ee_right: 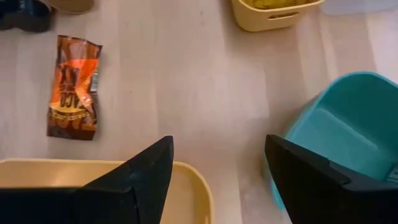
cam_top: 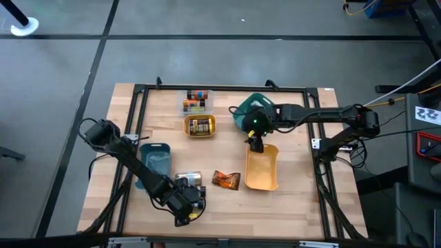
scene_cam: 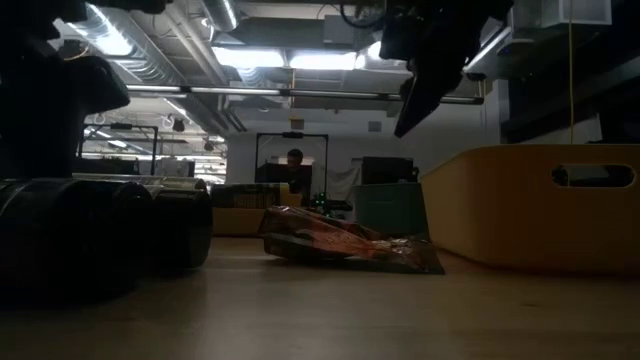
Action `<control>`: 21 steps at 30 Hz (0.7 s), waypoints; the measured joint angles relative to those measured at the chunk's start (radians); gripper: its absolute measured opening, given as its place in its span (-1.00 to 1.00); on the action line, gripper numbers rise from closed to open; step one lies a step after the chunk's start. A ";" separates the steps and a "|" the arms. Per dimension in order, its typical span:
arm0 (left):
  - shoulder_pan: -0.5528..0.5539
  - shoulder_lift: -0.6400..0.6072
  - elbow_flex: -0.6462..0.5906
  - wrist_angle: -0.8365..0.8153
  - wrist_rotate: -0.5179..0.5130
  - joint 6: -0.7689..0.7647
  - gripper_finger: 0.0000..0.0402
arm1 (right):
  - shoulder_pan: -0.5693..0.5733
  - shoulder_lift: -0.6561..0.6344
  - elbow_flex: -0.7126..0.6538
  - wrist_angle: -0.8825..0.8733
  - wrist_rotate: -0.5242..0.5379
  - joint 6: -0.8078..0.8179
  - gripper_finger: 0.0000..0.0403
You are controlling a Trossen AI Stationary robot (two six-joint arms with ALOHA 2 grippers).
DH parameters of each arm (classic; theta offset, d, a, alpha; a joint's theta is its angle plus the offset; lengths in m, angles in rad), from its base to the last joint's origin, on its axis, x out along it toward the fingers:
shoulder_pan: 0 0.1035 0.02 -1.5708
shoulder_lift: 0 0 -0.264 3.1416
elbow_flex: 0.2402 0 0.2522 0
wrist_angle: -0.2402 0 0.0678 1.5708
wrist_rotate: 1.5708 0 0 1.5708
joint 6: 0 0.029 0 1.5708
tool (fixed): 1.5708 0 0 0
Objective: Sort spices by type
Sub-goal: Put the black seasoning bottle into the transparent bin
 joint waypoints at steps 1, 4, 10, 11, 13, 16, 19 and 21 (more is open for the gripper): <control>0.000 0.001 0.000 -0.005 0.000 0.001 0.34 | 0.007 0.000 0.000 0.000 0.000 0.000 0.26; 0.000 0.002 0.000 -0.002 -0.005 0.004 0.34 | 0.025 0.000 0.000 0.000 0.000 0.000 0.26; -0.004 0.014 0.000 0.001 -0.012 0.004 0.34 | 0.062 0.000 0.000 0.008 0.000 0.000 0.26; -0.004 0.023 0.000 -0.001 -0.012 0.007 0.34 | 0.069 0.000 0.000 0.014 0.001 0.000 0.26; -0.005 0.043 0.000 0.003 -0.012 0.008 0.34 | 0.085 0.000 0.000 0.022 0.000 0.000 0.26; -0.006 0.068 0.000 0.004 -0.008 0.008 0.34 | 0.107 0.000 0.000 0.023 0.000 0.000 0.26; -0.005 0.085 0.000 0.002 -0.008 0.010 0.34 | 0.131 0.000 0.000 0.027 0.000 0.000 0.26; -0.005 0.093 0.000 0.000 -0.008 0.011 0.34 | 0.149 0.000 0.000 0.031 0.001 0.000 0.26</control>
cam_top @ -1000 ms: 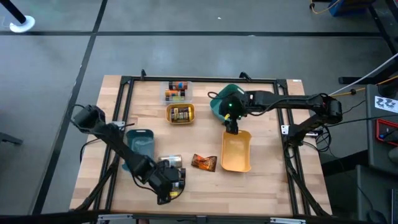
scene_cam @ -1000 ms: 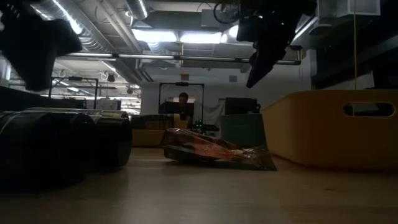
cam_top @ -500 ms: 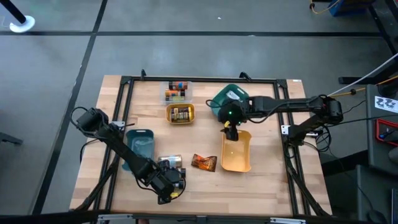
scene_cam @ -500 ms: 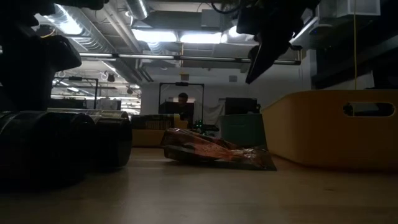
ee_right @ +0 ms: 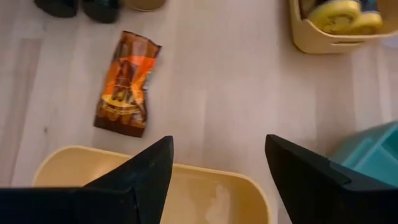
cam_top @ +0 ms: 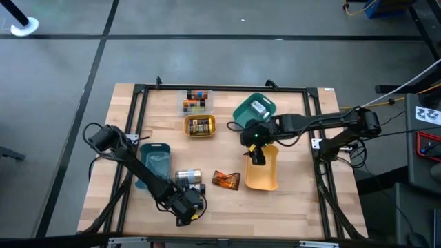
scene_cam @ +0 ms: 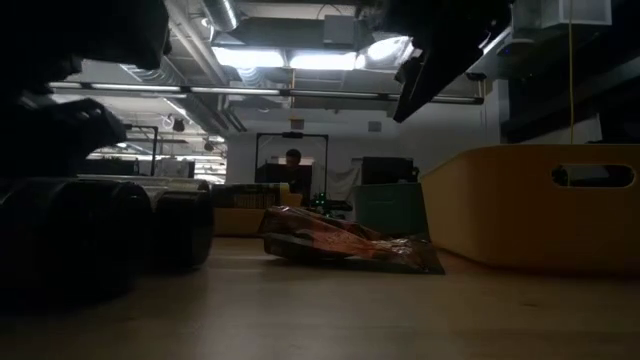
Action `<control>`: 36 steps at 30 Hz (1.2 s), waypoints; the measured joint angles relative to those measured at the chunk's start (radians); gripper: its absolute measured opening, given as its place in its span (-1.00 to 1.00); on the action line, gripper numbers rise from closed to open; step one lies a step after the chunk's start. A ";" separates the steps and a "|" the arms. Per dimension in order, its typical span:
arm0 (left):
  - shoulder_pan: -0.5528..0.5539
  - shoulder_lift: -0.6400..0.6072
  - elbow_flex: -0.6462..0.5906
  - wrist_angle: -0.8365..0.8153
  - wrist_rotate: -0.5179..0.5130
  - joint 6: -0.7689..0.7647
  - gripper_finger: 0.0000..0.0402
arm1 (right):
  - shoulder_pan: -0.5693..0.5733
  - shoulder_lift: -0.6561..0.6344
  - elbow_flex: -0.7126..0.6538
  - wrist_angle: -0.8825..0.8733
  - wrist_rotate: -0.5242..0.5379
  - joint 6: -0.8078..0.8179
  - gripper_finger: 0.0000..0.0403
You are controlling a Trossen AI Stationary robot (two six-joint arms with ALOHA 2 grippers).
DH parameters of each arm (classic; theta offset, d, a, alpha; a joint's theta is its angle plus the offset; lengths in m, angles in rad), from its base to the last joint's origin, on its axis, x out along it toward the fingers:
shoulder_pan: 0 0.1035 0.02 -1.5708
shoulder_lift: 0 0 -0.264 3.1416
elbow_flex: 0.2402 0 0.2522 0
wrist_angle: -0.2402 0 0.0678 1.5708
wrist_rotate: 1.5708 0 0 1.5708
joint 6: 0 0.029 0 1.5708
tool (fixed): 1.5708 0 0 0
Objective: Sort spices by type
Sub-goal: Put the black seasoning bottle into the transparent bin
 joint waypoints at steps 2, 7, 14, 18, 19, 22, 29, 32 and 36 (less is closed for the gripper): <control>0.000 0.011 0.000 0.001 0.000 0.000 0.34 | 0.020 0.000 0.000 0.007 0.000 0.000 0.26; 0.000 0.021 0.000 0.001 -0.002 -0.001 0.33 | 0.061 0.000 0.000 0.016 0.000 0.000 0.26; 0.000 0.013 0.018 -0.001 0.008 0.039 0.04 | 0.071 0.000 0.000 0.014 0.000 0.000 0.26; 0.008 0.013 0.049 -0.010 0.013 0.081 -0.18 | 0.070 0.000 0.000 0.014 0.017 -0.001 0.26; 0.011 0.013 0.060 -0.018 0.013 0.084 -0.22 | 0.070 0.000 0.000 0.014 0.028 -0.002 0.26; 0.024 0.012 0.099 -0.080 0.013 0.084 -0.30 | 0.070 0.000 0.000 0.011 0.043 -0.006 0.26; 0.069 0.012 0.218 -0.301 0.009 0.155 -0.30 | 0.070 0.000 0.000 0.011 0.043 -0.008 0.26; 0.094 0.011 0.241 -0.351 0.001 0.188 -0.31 | 0.070 0.000 0.000 0.010 0.043 -0.008 0.26; 0.118 0.011 0.241 -0.368 0.001 0.191 -0.31 | 0.070 0.000 0.000 0.009 0.043 -0.008 0.26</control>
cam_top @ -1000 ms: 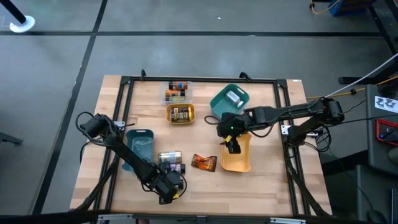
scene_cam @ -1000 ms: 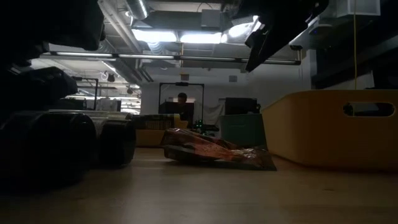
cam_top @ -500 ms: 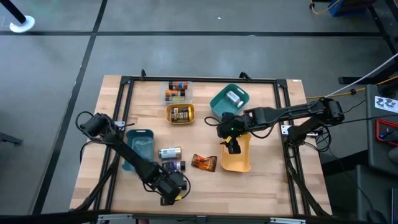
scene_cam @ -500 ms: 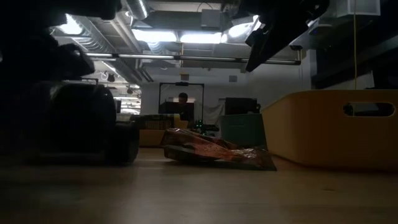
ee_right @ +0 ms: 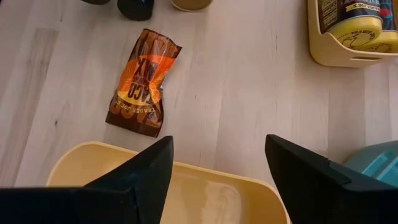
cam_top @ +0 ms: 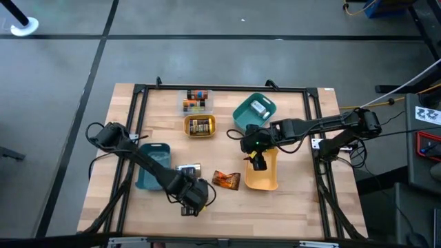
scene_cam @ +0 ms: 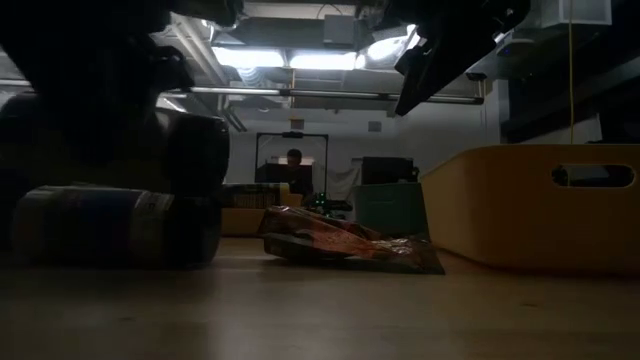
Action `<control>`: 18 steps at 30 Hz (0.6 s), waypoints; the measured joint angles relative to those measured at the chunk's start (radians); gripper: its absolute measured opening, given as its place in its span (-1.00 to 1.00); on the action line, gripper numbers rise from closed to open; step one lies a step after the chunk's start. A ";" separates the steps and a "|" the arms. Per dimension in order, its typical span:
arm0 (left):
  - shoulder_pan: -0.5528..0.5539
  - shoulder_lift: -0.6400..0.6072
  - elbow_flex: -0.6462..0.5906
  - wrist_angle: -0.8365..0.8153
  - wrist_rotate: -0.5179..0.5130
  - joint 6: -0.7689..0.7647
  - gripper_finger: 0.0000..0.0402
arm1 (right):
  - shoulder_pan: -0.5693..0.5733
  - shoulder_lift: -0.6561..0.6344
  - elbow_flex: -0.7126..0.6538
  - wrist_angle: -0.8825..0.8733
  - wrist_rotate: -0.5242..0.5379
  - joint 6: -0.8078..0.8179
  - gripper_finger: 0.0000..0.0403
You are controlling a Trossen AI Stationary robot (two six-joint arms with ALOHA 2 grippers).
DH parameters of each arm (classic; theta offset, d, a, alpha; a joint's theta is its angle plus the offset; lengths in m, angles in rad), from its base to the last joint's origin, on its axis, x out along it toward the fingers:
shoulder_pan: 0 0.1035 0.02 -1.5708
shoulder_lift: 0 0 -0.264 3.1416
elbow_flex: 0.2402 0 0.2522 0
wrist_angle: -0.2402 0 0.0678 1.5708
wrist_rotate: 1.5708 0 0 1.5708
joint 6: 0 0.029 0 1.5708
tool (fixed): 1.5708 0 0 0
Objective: Sort spices by type
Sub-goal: Put the black seasoning bottle into the transparent bin
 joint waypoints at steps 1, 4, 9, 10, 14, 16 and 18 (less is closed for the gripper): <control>0.004 0.000 0.000 0.001 0.000 0.001 -0.30 | 0.000 0.000 0.000 0.000 0.000 0.000 0.26; 0.016 0.000 0.010 -0.006 0.000 0.030 -0.30 | 0.000 0.000 0.000 0.000 0.000 0.000 0.26; 0.047 0.000 0.075 -0.046 0.001 0.124 -0.29 | 0.000 0.000 0.000 0.000 0.000 0.000 0.26; 0.056 0.000 0.094 -0.070 0.000 0.146 -0.29 | 0.000 0.000 0.000 0.000 0.000 -0.001 0.26; 0.104 0.000 0.169 -0.183 -0.028 0.247 -0.29 | 0.000 -0.009 0.000 -0.001 0.013 -0.016 0.26; 0.139 0.000 0.199 -0.230 -0.061 0.310 -0.29 | 0.000 -0.031 0.000 -0.011 0.041 -0.048 0.26; 0.180 0.000 0.224 -0.278 -0.096 0.373 -0.29 | 0.000 -0.059 0.000 -0.014 0.082 -0.065 0.26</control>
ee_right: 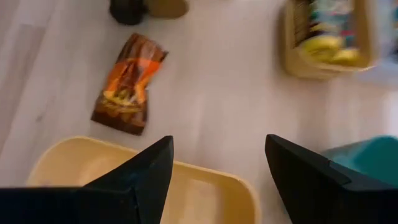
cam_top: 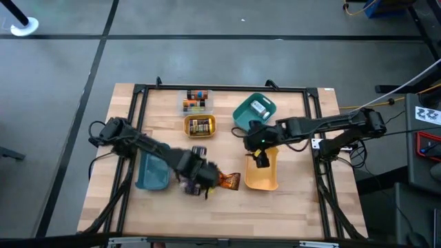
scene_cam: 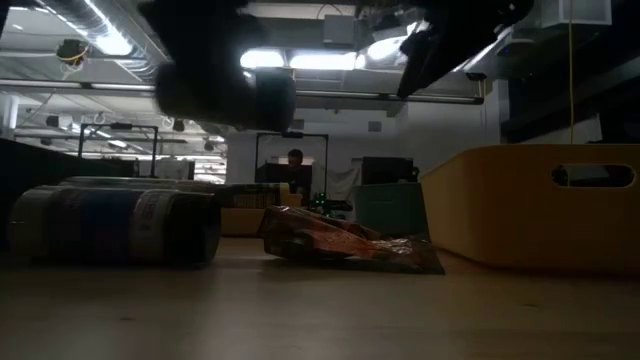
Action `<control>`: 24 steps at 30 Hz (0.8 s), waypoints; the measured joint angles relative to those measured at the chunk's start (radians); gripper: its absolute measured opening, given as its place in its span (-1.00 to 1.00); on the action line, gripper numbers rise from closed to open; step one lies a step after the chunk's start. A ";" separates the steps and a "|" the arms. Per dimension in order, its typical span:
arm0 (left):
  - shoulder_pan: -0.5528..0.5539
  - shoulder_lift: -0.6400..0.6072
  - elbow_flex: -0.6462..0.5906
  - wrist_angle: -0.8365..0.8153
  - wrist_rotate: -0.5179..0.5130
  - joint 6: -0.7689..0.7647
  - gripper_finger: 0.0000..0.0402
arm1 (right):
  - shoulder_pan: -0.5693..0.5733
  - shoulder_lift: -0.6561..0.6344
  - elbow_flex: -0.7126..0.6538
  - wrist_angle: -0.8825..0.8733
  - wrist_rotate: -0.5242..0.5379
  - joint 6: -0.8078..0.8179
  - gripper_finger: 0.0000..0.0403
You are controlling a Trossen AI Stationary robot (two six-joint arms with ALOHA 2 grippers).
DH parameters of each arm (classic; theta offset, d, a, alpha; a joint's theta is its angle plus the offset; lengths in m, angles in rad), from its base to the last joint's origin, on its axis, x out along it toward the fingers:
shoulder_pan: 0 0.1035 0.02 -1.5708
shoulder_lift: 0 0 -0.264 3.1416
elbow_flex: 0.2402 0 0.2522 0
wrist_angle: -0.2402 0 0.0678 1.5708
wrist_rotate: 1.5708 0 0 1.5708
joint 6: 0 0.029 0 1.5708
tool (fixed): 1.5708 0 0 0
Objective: Sort spices by type
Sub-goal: Put the black seasoning bottle into the transparent bin
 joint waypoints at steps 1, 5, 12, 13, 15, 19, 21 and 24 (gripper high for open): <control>0.025 0.000 0.009 -0.018 -0.016 0.027 -0.29 | 0.000 -0.014 0.000 -0.007 0.022 -0.007 0.26; 0.135 0.000 0.028 -0.063 -0.058 0.131 -0.29 | 0.000 -0.079 0.000 -0.023 0.099 -0.019 0.26; 0.365 0.000 0.029 -0.054 -0.099 0.321 -0.29 | 0.000 -0.178 0.000 -0.045 0.131 -0.050 0.26; 0.398 0.000 0.029 -0.053 -0.105 0.342 -0.29 | 0.000 -0.184 0.000 -0.044 0.131 -0.059 0.26; 0.465 0.000 0.029 -0.052 -0.120 0.384 -0.29 | -0.005 -0.193 0.000 -0.044 0.131 -0.070 0.26; 0.594 0.000 0.029 -0.047 -0.125 0.433 -0.29 | -0.029 -0.193 0.000 -0.049 0.129 -0.071 0.26; 0.652 0.000 0.029 -0.029 -0.125 0.450 -0.29 | -0.048 -0.193 0.000 -0.058 0.129 -0.071 0.26; 0.725 0.000 0.029 0.012 -0.101 0.495 -0.29 | -0.075 -0.193 0.000 -0.068 0.129 -0.071 0.26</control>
